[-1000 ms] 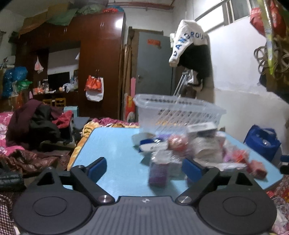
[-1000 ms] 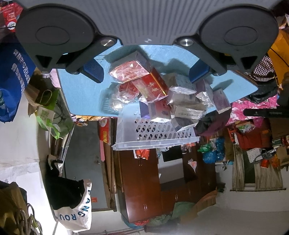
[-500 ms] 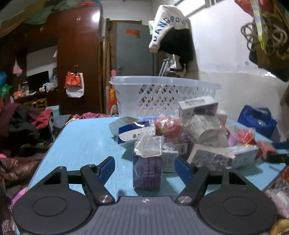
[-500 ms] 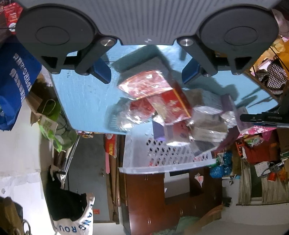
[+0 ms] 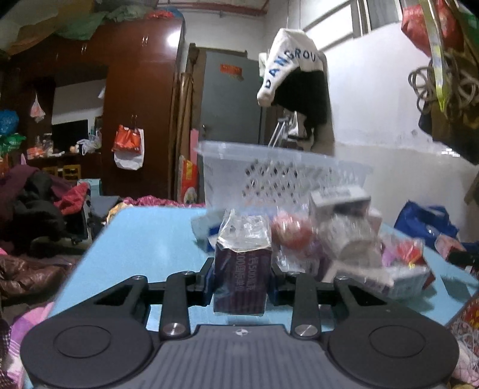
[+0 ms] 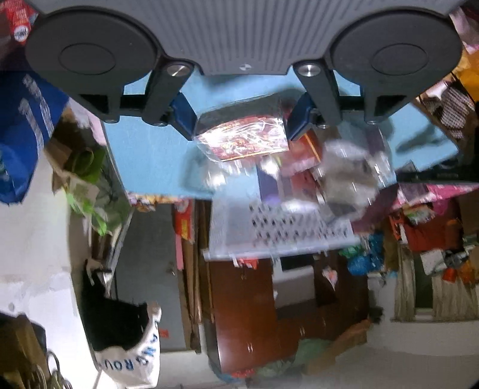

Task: Organize objects
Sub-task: 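Grasp the wrapped purple box with the left gripper while the right grasps the red box, then carry both boxes over the white basket and open both grippers to drop them, then grasp the purple-and-white box with the left gripper while the right grasps the gold-printed red box, then lift both boxes over the white basket and open both grippers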

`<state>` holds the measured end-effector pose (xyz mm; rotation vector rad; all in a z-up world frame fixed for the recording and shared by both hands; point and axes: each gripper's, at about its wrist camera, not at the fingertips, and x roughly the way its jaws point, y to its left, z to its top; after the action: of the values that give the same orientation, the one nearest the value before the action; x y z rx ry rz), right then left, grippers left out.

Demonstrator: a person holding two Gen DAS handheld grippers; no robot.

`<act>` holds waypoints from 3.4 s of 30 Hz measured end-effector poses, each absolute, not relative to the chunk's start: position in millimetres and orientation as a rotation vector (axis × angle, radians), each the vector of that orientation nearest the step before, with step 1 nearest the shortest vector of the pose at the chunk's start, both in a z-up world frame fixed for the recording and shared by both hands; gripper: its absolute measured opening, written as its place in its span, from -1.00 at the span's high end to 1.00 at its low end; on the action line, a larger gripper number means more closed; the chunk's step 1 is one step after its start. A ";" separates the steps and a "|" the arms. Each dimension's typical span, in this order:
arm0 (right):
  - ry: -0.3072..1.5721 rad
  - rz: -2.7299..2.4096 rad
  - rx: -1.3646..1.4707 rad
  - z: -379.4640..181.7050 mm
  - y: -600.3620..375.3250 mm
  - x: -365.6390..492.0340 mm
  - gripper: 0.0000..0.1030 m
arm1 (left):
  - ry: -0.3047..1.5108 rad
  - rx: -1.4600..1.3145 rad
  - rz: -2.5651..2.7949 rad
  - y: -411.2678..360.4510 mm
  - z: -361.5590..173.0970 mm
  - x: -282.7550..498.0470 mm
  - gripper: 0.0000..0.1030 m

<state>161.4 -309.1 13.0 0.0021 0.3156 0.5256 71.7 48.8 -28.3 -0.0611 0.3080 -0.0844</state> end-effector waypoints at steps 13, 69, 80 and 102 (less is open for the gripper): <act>0.309 0.584 -0.067 141.4 -207.3 341.5 -0.34 | 0.424 -0.133 -0.157 39.1 89.2 258.5 0.27; 0.376 0.630 0.083 -3.9 -283.4 169.9 -0.10 | 0.326 -0.111 -0.264 -23.8 -60.0 77.5 -0.41; 0.324 0.591 0.097 11.7 -284.8 163.9 -0.09 | 0.281 -0.143 -0.244 -2.7 -50.4 69.0 -0.41; 0.299 0.531 -0.106 117.9 -188.4 350.4 -0.10 | 0.382 -0.084 -0.191 8.8 95.2 281.7 -0.43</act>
<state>350.4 -188.4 117.9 -0.1056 0.2986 0.5311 281.7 8.8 95.2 -0.0837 0.3818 -0.1906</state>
